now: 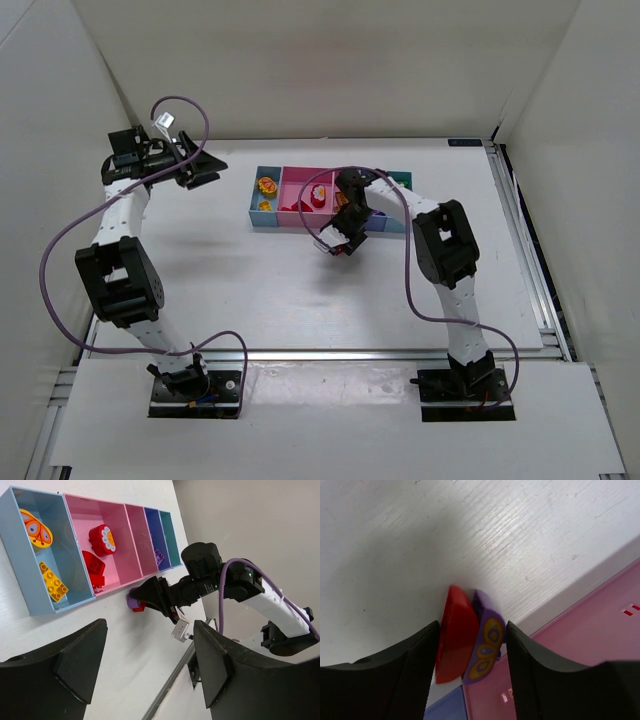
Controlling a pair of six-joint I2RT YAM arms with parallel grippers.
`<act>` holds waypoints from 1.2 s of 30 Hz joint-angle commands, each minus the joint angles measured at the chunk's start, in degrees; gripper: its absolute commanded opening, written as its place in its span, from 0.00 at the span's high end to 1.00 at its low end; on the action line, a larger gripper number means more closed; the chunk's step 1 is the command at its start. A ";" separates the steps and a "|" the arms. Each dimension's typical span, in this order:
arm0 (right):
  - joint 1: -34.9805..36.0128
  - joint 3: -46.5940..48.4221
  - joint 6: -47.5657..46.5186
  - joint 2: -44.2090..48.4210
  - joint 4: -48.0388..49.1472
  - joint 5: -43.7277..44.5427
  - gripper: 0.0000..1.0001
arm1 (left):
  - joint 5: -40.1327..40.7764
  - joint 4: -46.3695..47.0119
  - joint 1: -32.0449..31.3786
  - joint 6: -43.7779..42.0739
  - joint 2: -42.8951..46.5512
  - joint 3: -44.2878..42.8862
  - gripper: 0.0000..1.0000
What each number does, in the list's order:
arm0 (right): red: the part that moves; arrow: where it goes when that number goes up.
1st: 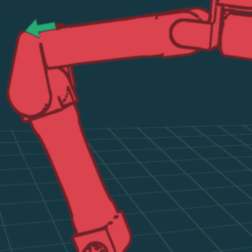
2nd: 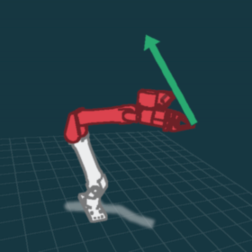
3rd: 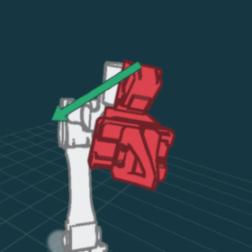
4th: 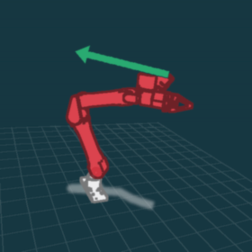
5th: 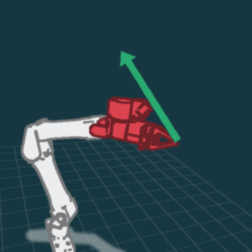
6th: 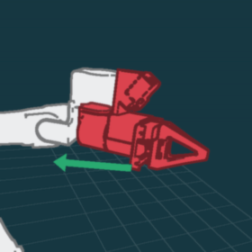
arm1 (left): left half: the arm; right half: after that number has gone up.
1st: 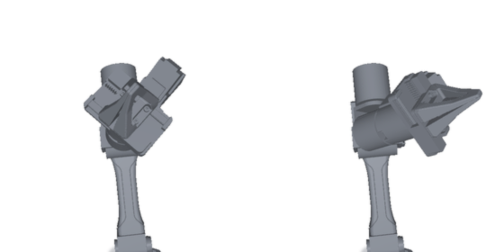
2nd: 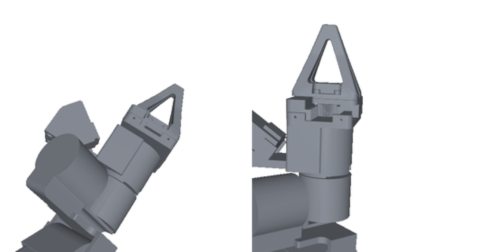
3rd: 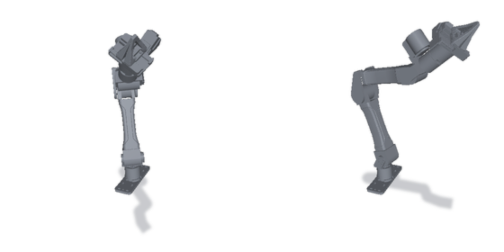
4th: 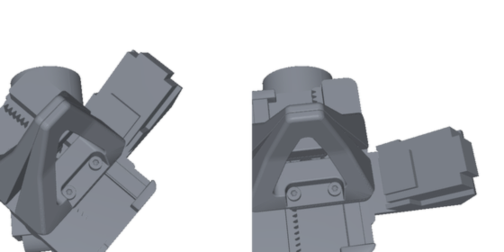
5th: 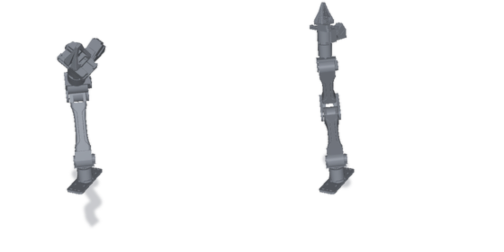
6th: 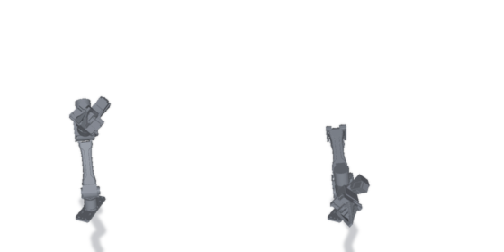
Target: Sort the legos into containers by color
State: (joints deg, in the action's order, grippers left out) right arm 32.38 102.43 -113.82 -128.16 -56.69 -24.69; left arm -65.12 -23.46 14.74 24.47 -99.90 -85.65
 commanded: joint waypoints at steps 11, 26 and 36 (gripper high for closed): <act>2.86 1.37 -1.77 -1.39 -0.88 5.00 0.78 | -0.53 -1.94 -2.88 -6.71 6.90 2.06 0.20; 9.89 -13.96 28.35 24.32 20.54 -6.52 1.00 | -3.69 0.00 -3.32 -5.05 22.03 19.90 0.17; 8.67 -5.82 54.56 26.41 17.61 -4.05 1.00 | -3.61 -0.19 -3.49 -5.13 21.49 18.23 0.20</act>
State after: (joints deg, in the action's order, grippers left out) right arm 43.03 85.91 -78.67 -98.08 -38.02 -29.21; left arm -67.96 -25.39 11.60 19.53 -80.90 -66.37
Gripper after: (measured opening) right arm 0.505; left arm 0.798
